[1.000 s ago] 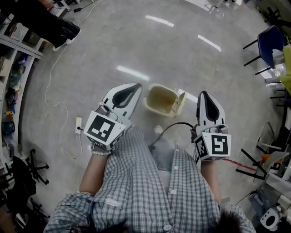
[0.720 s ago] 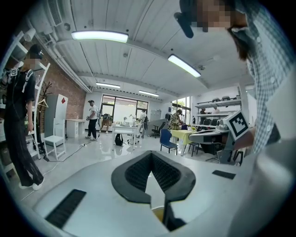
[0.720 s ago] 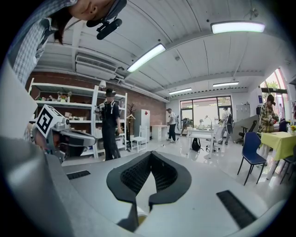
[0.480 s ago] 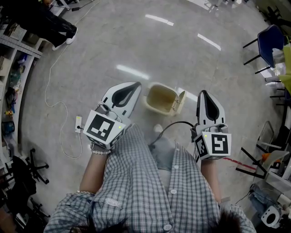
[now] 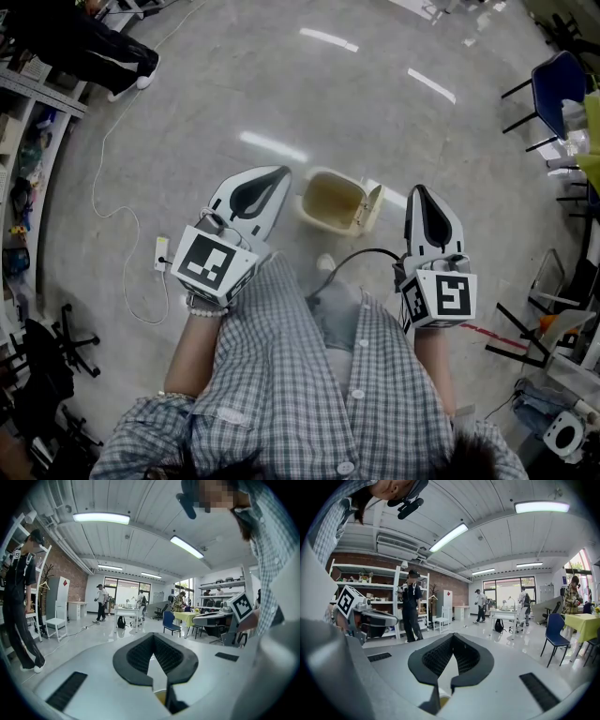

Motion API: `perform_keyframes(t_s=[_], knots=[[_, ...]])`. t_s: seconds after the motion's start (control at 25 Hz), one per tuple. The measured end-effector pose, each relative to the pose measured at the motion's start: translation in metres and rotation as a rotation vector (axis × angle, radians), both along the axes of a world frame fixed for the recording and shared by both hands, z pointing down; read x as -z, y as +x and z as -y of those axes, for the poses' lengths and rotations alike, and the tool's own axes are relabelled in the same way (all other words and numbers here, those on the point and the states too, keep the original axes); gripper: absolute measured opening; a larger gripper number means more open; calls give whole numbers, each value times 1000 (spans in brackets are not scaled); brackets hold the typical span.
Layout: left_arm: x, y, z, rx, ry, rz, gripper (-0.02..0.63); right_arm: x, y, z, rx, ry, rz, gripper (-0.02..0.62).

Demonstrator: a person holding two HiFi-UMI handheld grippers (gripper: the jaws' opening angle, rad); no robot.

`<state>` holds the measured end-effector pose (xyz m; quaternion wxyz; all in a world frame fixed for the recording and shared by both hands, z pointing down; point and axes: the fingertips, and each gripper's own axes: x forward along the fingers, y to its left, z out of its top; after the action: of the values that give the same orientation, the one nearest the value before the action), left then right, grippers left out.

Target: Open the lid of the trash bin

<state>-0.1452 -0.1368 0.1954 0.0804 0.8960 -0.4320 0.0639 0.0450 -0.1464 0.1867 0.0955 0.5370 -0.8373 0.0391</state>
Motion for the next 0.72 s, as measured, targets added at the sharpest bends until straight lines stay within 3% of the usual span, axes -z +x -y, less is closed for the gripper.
perform_keyframes(t_s=[0.72], knots=[[2, 2, -5, 2, -3, -5, 5, 0, 1, -3, 4, -11, -5, 17]])
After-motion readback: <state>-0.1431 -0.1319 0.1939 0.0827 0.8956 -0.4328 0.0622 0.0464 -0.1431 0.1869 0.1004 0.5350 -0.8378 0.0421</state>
